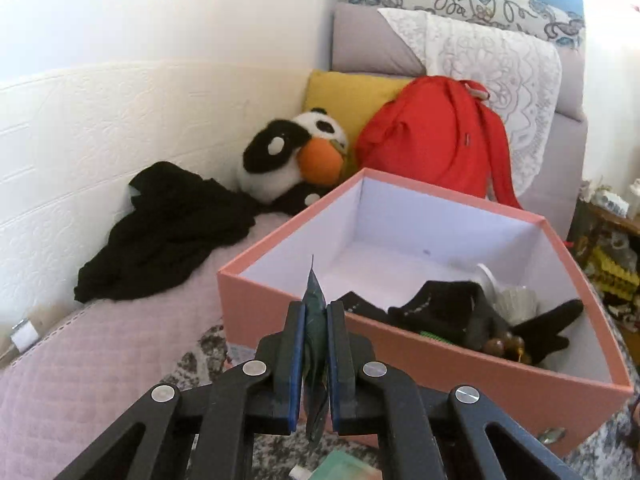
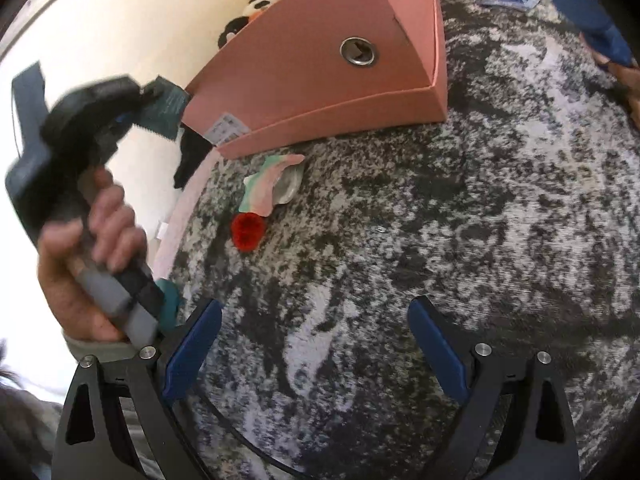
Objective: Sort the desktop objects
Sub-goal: 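Hold the green card above the box with the left tool while the right tool reaches the pink-green pouch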
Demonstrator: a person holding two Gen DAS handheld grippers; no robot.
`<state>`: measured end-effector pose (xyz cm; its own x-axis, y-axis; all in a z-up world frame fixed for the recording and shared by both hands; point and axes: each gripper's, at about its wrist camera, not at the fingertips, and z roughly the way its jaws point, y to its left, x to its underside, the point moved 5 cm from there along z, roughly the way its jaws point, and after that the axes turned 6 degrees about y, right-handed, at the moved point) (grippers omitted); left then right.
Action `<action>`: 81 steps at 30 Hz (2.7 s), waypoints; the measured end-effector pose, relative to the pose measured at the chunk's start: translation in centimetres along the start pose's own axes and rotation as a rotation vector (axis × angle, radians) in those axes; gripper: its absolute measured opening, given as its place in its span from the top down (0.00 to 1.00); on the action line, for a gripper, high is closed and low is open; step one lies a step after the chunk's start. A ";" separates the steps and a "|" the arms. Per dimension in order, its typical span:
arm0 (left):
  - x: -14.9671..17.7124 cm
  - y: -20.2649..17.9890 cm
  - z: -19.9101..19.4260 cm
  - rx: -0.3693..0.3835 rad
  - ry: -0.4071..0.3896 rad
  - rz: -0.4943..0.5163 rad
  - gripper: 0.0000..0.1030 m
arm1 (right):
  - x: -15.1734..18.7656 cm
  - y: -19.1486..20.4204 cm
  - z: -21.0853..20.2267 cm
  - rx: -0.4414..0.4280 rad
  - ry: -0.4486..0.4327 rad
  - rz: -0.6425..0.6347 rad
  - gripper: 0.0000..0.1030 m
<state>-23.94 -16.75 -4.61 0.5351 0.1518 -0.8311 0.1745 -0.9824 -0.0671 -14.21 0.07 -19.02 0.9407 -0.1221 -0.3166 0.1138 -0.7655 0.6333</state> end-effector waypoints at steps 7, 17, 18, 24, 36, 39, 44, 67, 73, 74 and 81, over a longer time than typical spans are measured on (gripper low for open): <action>0.5 0.6 0.9 0.006 0.043 -0.007 0.96 | -2.3 1.3 0.8 -0.043 -0.009 -0.002 0.06; 1.1 0.9 1.5 0.026 0.069 -0.025 0.96 | -4.9 3.3 2.1 -0.054 -0.022 -0.042 0.06; 0.9 1.1 1.4 0.026 0.067 -0.028 0.96 | -5.2 3.5 2.3 -0.053 -0.025 -0.049 0.07; -0.4 5.1 0.8 -0.017 0.038 -0.096 0.96 | -8.3 4.5 3.4 -0.014 -0.052 -0.072 0.09; -0.2 9.6 3.0 0.043 0.110 -0.217 0.96 | -10.8 4.8 9.3 -0.009 0.027 -0.052 0.13; 0.0 9.5 3.4 0.050 0.121 -0.215 0.96 | -11.2 4.9 11.0 -0.016 0.049 -0.048 0.29; 0.0 9.6 3.4 0.048 0.122 -0.220 0.96 | -11.1 6.1 12.4 0.041 0.023 -0.132 0.71; -0.6 8.6 1.9 0.097 0.099 -0.189 0.95 | -8.9 7.2 4.0 0.076 -0.009 -0.077 0.15; -0.4 8.4 2.3 0.106 0.112 -0.191 0.95 | -5.8 3.6 7.6 -0.212 0.053 0.261 0.20; -0.4 8.3 2.3 0.107 0.114 -0.188 0.95 | -5.7 3.3 8.3 -0.236 0.056 0.302 0.23; -0.3 8.3 2.2 0.101 0.109 -0.184 0.95 | -8.8 4.8 11.1 -0.151 -0.049 0.227 0.85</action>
<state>-24.51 -25.18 -6.14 0.5887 0.3346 -0.7358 0.1962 -0.9422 -0.2715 -25.48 -9.59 -21.03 0.9315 -0.3126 -0.1860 -0.0481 -0.6126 0.7889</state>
